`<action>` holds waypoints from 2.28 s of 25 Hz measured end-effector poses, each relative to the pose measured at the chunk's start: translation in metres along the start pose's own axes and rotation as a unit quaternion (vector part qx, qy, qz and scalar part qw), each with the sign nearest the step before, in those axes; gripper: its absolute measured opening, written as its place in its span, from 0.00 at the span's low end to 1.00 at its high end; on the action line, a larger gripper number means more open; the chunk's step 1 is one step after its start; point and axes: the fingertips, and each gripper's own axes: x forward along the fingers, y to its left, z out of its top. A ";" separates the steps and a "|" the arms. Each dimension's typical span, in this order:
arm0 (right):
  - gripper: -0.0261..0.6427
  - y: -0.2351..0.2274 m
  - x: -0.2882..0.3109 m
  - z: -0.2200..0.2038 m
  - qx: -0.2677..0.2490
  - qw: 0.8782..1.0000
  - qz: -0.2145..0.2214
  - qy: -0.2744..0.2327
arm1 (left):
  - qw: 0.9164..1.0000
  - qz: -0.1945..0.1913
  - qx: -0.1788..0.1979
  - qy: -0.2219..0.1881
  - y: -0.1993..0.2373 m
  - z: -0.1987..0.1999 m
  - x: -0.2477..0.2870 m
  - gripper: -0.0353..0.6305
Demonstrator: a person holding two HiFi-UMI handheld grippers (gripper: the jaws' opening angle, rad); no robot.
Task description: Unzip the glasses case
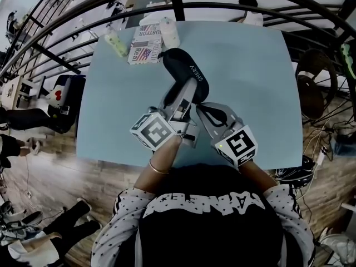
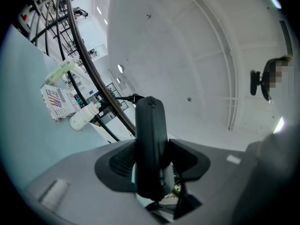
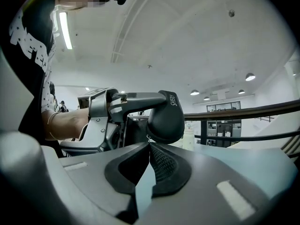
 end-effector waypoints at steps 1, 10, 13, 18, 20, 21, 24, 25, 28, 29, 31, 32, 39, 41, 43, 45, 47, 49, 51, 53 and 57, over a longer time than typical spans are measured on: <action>0.05 0.001 0.000 0.000 0.000 1.000 0.001 0.000 | 1.000 -0.004 -0.005 0.001 -0.001 0.000 -0.001 0.05; 0.05 0.007 -0.003 -0.004 0.000 1.000 0.010 0.007 | 1.000 -0.007 0.010 0.017 -0.002 -0.001 -0.009 0.05; 0.05 0.008 -0.003 -0.005 -0.001 1.000 0.014 0.011 | 1.000 -0.005 0.008 0.020 0.001 -0.001 -0.011 0.05; 0.05 0.006 -0.004 -0.008 0.004 1.000 0.015 0.015 | 1.000 -0.007 0.014 0.026 0.001 -0.002 -0.012 0.05; 0.05 0.005 -0.004 -0.009 0.004 1.000 0.014 0.017 | 1.000 -0.008 0.013 0.027 0.002 -0.002 -0.012 0.05; 0.05 0.004 -0.005 -0.010 0.005 1.000 0.014 0.019 | 1.000 -0.007 0.012 0.027 0.003 -0.002 -0.012 0.05; 0.05 0.001 -0.005 -0.011 0.007 1.000 0.009 0.025 | 1.000 -0.005 0.007 0.029 0.003 -0.002 -0.012 0.05; 0.05 0.000 -0.006 -0.012 0.008 1.000 0.007 0.026 | 1.000 -0.005 0.006 0.029 0.003 -0.002 -0.013 0.05; 0.05 -0.003 -0.009 -0.016 0.006 0.999 0.001 0.035 | 0.999 -0.007 0.006 0.032 0.003 -0.003 -0.013 0.05; 0.05 -0.004 -0.010 -0.018 0.003 0.999 -0.002 0.040 | 0.999 -0.007 0.006 0.033 0.003 -0.004 -0.014 0.05; 0.05 -0.009 -0.011 -0.020 0.001 0.999 -0.009 0.042 | 0.999 -0.009 0.003 0.035 0.002 -0.004 -0.014 0.05; 0.05 -0.012 -0.011 -0.019 0.004 0.999 -0.012 0.040 | 0.999 -0.011 0.001 0.036 0.002 -0.004 -0.015 0.05; 0.05 -0.015 -0.011 -0.019 -0.022 0.998 -0.012 0.054 | 0.998 -0.026 0.011 0.049 -0.003 -0.004 -0.021 0.05; 0.05 -0.017 -0.010 -0.016 -0.025 0.998 -0.013 0.048 | 0.998 -0.028 0.012 0.052 -0.005 -0.004 -0.022 0.05; 0.05 -0.019 -0.009 -0.016 -0.025 0.998 -0.013 0.051 | 0.998 -0.030 0.013 0.057 -0.005 -0.005 -0.024 0.05; 0.05 -0.020 -0.008 -0.016 -0.020 0.998 -0.011 0.055 | 0.998 -0.030 0.014 0.060 -0.006 -0.006 -0.027 0.05; 0.05 -0.018 -0.007 -0.017 -0.021 0.998 -0.005 0.062 | 0.998 -0.028 0.015 0.060 -0.005 -0.005 -0.031 0.05; 0.05 -0.016 -0.003 -0.016 -0.029 0.997 -0.001 0.066 | 0.998 -0.028 0.015 0.062 -0.004 -0.004 -0.035 0.05; 0.05 -0.013 0.002 -0.014 -0.034 0.997 0.000 0.066 | 0.997 -0.029 0.013 0.064 -0.001 -0.001 -0.041 0.05; 0.05 -0.008 0.008 -0.010 -0.039 0.997 0.002 0.065 | 0.997 -0.030 0.006 0.065 0.002 0.003 -0.047 0.05; 0.05 0.001 0.016 -0.004 -0.045 0.997 0.004 0.067 | 0.996 -0.037 0.002 0.079 0.005 0.011 -0.057 0.05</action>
